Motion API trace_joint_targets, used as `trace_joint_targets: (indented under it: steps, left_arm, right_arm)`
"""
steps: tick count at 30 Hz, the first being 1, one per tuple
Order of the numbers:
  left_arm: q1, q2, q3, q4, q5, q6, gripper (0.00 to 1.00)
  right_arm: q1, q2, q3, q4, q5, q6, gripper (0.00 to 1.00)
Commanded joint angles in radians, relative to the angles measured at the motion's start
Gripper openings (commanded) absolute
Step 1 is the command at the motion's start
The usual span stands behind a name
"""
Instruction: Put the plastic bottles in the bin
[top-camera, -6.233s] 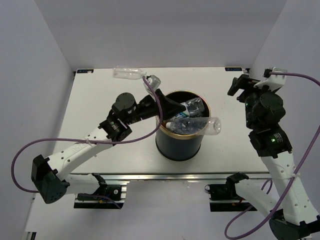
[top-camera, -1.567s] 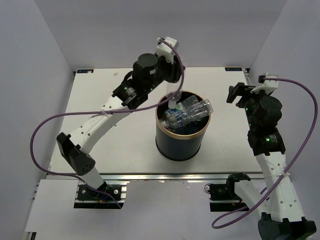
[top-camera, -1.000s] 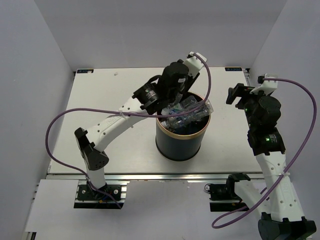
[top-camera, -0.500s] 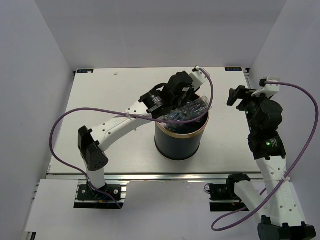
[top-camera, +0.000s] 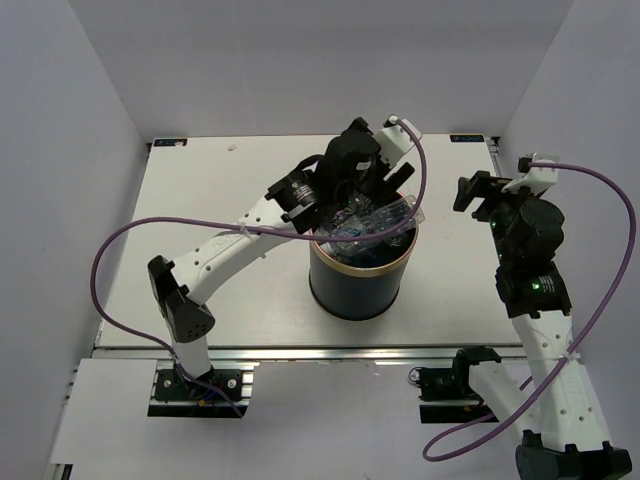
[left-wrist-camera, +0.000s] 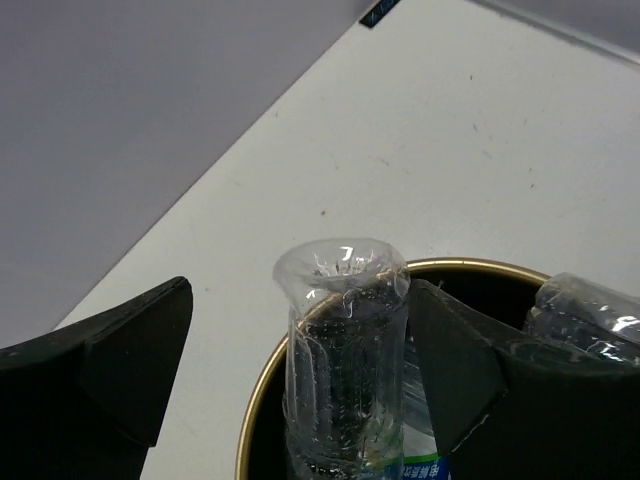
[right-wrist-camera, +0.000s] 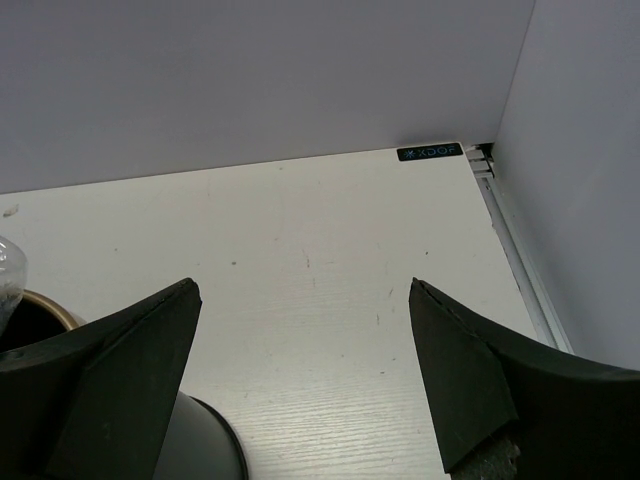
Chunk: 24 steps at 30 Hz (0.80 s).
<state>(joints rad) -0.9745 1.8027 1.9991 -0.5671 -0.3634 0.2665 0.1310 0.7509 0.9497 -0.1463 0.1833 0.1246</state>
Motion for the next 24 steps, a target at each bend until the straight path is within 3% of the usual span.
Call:
trace_joint_targets:
  steps: [1, 8, 11, 17, 19, 21, 24]
  left_arm:
    - [0.003, -0.086, 0.066, 0.016, 0.032, -0.018, 0.98]
    - [0.040, -0.146, 0.113, 0.116, -0.107, -0.071, 0.98]
    - [0.213, -0.205, 0.098, 0.116, -0.073, -0.212, 0.98]
    - [0.705, -0.316, -0.204, 0.140, 0.140, -0.547, 0.98]
    - [0.863, -0.385, -0.424, 0.195, 0.227, -0.679, 0.98]
    - [0.933, -0.458, -0.660, 0.234, 0.210, -0.757, 0.98]
    - [1.034, -0.543, -0.863, 0.321, 0.204, -0.808, 0.98]
  right_arm:
    - [-0.002, 0.008, 0.026, 0.040, 0.007, -0.003, 0.89]
    - [-0.004, 0.053, 0.069, -0.010, 0.059, 0.013, 0.89]
    - [-0.002, 0.113, 0.121, -0.087, 0.132, 0.046, 0.89]
    - [-0.014, 0.183, 0.146, -0.165, 0.223, 0.087, 0.89]
    - [-0.039, 0.195, 0.136, -0.162, 0.223, 0.096, 0.89]
    - [-0.069, 0.200, 0.117, -0.153, 0.217, 0.112, 0.89]
    - [-0.123, 0.205, 0.083, -0.124, 0.216, 0.142, 0.89]
